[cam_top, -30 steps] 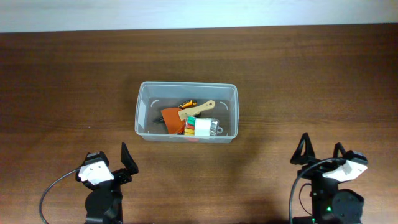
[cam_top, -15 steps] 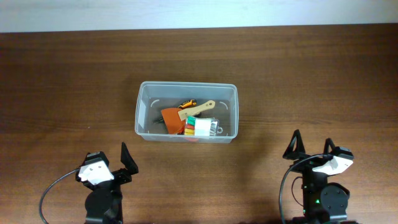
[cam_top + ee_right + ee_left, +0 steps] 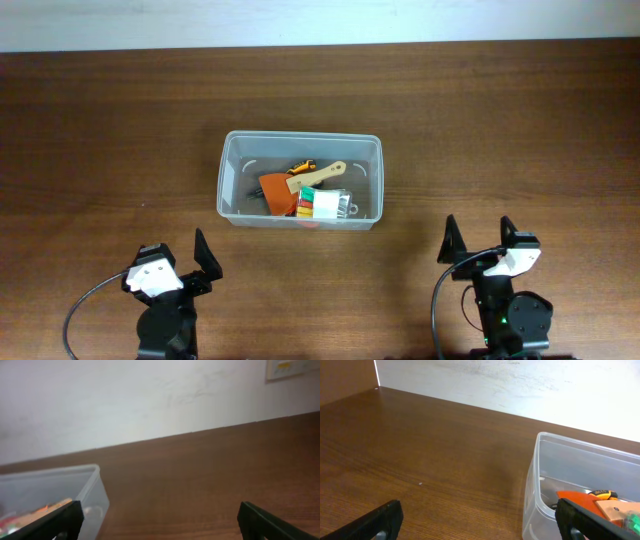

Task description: Pack container

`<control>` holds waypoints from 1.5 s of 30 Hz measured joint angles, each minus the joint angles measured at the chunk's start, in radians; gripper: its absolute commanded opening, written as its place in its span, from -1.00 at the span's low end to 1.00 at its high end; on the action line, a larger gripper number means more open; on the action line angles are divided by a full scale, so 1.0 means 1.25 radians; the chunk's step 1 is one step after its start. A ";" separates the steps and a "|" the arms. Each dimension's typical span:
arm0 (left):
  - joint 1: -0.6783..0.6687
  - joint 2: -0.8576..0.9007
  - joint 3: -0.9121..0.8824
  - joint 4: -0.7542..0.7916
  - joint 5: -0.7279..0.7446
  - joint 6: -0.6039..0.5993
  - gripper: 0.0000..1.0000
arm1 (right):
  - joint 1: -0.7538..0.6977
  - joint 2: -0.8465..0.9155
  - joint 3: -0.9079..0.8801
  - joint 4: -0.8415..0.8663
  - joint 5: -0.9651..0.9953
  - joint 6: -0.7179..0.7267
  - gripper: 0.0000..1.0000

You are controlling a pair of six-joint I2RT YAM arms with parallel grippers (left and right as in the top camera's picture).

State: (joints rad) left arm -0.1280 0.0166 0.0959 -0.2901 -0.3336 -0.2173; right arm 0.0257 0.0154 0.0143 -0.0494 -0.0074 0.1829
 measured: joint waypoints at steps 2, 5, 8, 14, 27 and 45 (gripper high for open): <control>0.000 0.000 0.000 0.000 0.000 0.000 0.99 | 0.000 0.000 0.000 -0.005 -0.009 -0.012 0.97; 0.000 0.000 0.000 0.000 0.000 0.000 0.99 | 0.000 0.000 0.000 -0.015 -0.017 -0.024 0.97; 0.000 0.000 0.000 0.000 0.000 0.000 0.98 | 0.000 0.000 0.000 -0.018 -0.018 -0.029 0.97; 0.000 0.000 0.000 0.000 0.000 0.000 0.98 | 0.000 0.000 0.000 -0.020 -0.020 -0.033 0.97; 0.000 0.000 0.000 0.000 0.000 0.000 0.98 | 0.000 0.000 0.000 -0.020 -0.020 -0.039 0.97; 0.000 0.000 0.000 0.000 0.000 0.000 0.99 | 0.000 0.000 0.000 -0.020 -0.020 -0.041 0.97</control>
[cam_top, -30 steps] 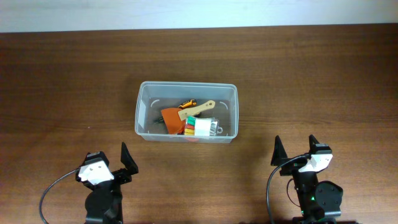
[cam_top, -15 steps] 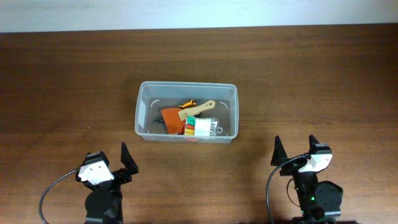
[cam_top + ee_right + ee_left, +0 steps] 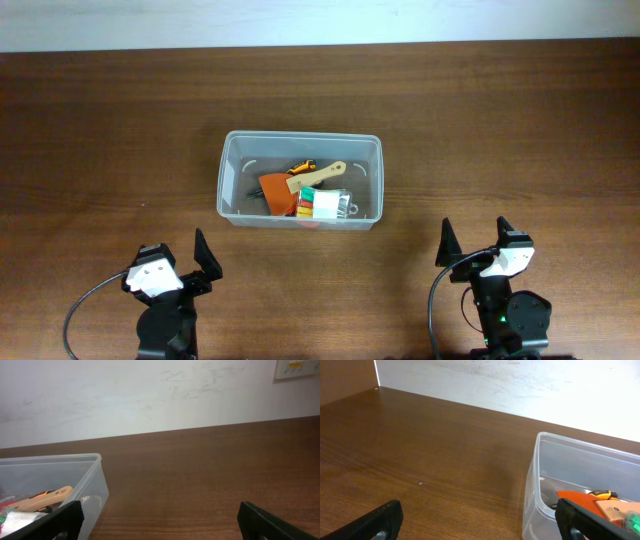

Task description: Pack container

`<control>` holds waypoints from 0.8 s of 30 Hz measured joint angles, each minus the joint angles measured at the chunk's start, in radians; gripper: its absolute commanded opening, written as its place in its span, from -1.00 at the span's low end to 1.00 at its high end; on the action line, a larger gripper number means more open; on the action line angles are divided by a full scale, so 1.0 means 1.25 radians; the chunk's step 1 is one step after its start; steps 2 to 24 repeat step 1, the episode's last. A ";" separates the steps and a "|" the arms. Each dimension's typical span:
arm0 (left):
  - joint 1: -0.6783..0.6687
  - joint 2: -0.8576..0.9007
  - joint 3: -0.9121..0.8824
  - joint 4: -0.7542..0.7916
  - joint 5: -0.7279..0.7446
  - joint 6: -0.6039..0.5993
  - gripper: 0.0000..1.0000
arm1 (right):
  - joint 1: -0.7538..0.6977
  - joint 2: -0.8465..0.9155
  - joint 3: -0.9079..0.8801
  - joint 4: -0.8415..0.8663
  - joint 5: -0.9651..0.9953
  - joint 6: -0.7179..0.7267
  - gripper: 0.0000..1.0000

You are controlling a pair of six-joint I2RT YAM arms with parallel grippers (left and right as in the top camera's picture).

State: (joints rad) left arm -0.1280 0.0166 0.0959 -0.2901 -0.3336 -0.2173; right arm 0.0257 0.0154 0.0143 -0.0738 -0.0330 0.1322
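A clear plastic container (image 3: 228, 170) stands mid-table, holding an orange spatula with a wooden handle (image 3: 277, 188), a yellow-black tool (image 3: 303, 166) and a packet with coloured stripes (image 3: 322, 205). My left gripper (image 3: 182, 268) rests near the front edge, open and empty, its fingertips (image 3: 382, 519) wide apart, with the container (image 3: 580, 485) ahead to its right. My right gripper (image 3: 473, 248) is open and empty at the front right, and the container (image 3: 92, 490) lies ahead to its left.
The brown wooden table (image 3: 110, 140) runs back to a pale wall (image 3: 150, 395). A wall socket (image 3: 295, 367) is at the upper right in the right wrist view. Black cables (image 3: 85, 305) loop beside both arm bases.
My right gripper has shifted slightly and turned a little toward the left, so more of the container shows in its view. The left arm and the container's contents are unchanged.
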 measured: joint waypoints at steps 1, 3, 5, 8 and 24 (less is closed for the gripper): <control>0.000 0.000 0.000 0.000 0.000 0.000 0.99 | 0.000 0.000 0.000 0.000 0.000 0.000 0.97; 0.000 0.000 0.000 0.000 0.000 0.000 0.99 | 0.000 0.000 0.000 0.000 0.000 0.000 0.97; 0.000 0.000 0.000 0.000 0.000 0.000 0.99 | 0.000 0.000 0.000 0.000 0.000 0.000 0.97; 0.000 0.000 0.000 0.000 0.000 0.000 0.99 | 0.000 0.000 0.000 0.000 0.000 0.000 0.97; 0.000 0.000 0.000 0.000 0.000 0.000 0.99 | 0.000 0.000 0.000 0.000 0.000 0.000 0.97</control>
